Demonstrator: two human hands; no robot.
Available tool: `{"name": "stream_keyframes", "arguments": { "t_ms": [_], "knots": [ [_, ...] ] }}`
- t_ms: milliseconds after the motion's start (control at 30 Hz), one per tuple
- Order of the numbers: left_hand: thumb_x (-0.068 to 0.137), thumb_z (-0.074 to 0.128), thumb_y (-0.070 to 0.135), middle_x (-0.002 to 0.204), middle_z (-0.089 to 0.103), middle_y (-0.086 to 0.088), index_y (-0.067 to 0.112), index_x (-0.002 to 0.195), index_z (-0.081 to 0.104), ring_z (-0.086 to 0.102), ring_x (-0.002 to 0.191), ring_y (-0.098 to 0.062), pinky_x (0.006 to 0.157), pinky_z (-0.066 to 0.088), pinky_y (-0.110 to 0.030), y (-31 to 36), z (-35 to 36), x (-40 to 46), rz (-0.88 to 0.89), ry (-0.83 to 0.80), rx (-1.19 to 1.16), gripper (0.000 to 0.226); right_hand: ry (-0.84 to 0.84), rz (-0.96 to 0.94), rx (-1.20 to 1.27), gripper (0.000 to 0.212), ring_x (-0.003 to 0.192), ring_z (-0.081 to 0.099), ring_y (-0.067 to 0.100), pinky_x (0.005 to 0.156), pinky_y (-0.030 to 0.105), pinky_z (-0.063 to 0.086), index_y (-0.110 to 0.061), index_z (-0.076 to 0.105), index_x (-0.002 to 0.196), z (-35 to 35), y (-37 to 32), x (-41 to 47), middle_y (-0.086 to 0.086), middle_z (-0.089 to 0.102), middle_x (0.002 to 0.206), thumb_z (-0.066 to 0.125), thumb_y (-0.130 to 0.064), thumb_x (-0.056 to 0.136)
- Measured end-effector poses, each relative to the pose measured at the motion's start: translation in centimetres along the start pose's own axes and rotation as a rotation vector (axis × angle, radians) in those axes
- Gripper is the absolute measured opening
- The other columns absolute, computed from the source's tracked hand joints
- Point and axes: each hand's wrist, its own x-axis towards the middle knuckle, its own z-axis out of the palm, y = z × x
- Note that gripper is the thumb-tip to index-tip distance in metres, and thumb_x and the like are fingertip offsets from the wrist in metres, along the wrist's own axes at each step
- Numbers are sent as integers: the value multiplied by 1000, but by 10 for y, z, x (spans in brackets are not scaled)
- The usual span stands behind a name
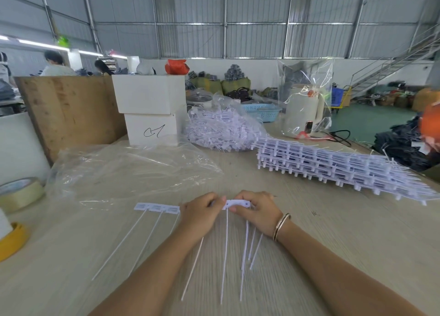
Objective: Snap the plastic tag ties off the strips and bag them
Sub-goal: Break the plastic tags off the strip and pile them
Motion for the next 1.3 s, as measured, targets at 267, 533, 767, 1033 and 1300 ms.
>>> {"name": "stream_keyframes", "arguments": {
  "t_ms": [267,533,767,1033,1300],
  "knots": [
    [94,51,28,59,50,7,22,59,52,43,59,-8,56,28,-20,5,-3,-2,-115,-59,-281,36,99,-38,-183,24,77,56,12,86,29,23,-11,66,85,2,-1,-2,4,63,78,58,-32,91],
    [95,51,26,57,45,5,18,59,51,40,58,-10,49,26,-14,7,-5,-1,-122,-96,-344,37,141,-97,-275,20,82,55,12,89,26,16,-16,68,88,2,-4,-3,0,66,81,55,-31,93],
    [95,50,23,55,45,4,18,57,50,39,59,-12,56,25,-21,9,-7,-1,-140,-107,-356,39,172,-158,-357,22,80,55,10,91,26,11,-23,68,85,4,-4,-4,-7,65,79,50,-35,91],
    [96,49,20,54,43,1,16,51,45,39,60,-17,58,25,-26,11,-7,1,-129,-101,-363,45,203,-202,-378,22,76,58,10,92,28,13,-21,67,84,6,-5,-5,-9,64,78,48,-30,90],
    [97,46,19,58,47,3,13,64,52,42,62,-12,55,29,-18,10,-8,-1,-126,-123,-419,34,190,-154,-195,28,79,57,6,89,30,16,-22,71,84,4,-7,-5,-6,67,79,48,-37,87]
  ]
}}
